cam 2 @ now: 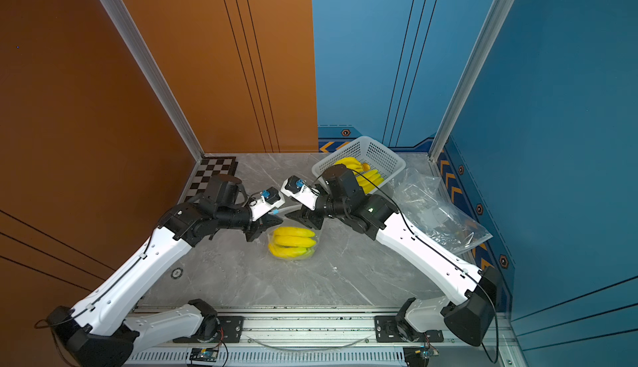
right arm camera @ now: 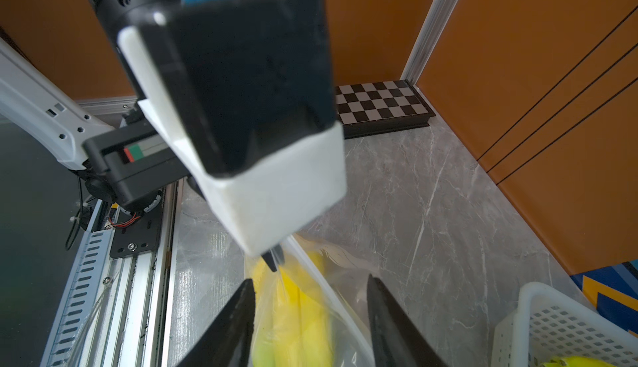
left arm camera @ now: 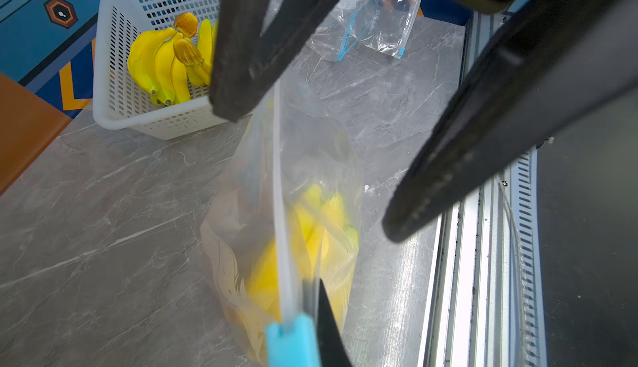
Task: Open the zip-top bag and take out the banana
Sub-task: Unzip the zipper on the zipper food storage bag.
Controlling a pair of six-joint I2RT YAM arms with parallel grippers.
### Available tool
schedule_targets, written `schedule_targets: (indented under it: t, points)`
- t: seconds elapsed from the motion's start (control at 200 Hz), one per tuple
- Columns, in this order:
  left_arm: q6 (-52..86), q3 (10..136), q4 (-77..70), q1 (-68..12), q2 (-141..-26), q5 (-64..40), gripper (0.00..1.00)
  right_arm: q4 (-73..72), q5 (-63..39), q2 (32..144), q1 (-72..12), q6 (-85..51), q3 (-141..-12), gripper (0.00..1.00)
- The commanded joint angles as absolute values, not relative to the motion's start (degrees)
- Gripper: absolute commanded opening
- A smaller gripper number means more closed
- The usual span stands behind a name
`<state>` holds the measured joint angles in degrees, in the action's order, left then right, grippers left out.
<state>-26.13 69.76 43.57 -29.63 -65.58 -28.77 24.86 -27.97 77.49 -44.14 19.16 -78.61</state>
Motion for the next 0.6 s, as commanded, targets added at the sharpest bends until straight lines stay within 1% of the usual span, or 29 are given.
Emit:
schedule_targets:
  t: [0.0, 0.24, 0.28, 0.36, 0.445, 0.475, 0.501, 0.526, 0.596]
  points:
    - [-27.6, 69.8, 44.8, -29.1, -65.3, -31.1, 0.00, 23.1, -33.6, 77.5, -42.8, 19.0, -77.4, 0.52]
    - [-27.3, 69.9, 44.8, -29.2, -65.0, -31.6, 0.00, 21.9, -35.6, 79.1, -42.8, 18.3, -75.8, 0.46]
    - [-27.3, 69.9, 44.9, -29.2, -64.9, -31.6, 0.00, 21.6, -35.6, 79.3, -42.8, 18.1, -75.7, 0.43]
    - [-27.4, 69.8, 45.1, -29.1, -64.5, -31.6, 0.00, 21.4, -35.3, 80.0, -42.8, 17.8, -75.9, 0.30]
    - [-27.3, 69.6, 45.1, -29.0, -64.1, -31.6, 0.00, 21.1, -34.8, 80.0, -42.6, 17.8, -76.1, 0.10]
    - [-27.1, 69.6, 45.1, -29.0, -63.9, -31.6, 0.00, 21.0, -34.7, 79.8, -42.6, 17.6, -76.0, 0.00]
    - [-26.9, 69.6, 45.1, -28.9, -63.7, -31.3, 0.00, 20.9, -34.6, 79.7, -42.5, 17.3, -76.0, 0.00]
    - [-26.4, 69.5, 44.8, -28.9, -63.5, -31.0, 0.04, 20.7, -34.4, 79.6, -42.5, 16.9, -76.0, 0.00]
    - [-24.3, 68.7, 43.0, -28.2, -62.6, -31.2, 0.21, 20.7, -34.8, 79.3, -42.3, 16.2, -75.5, 0.00]
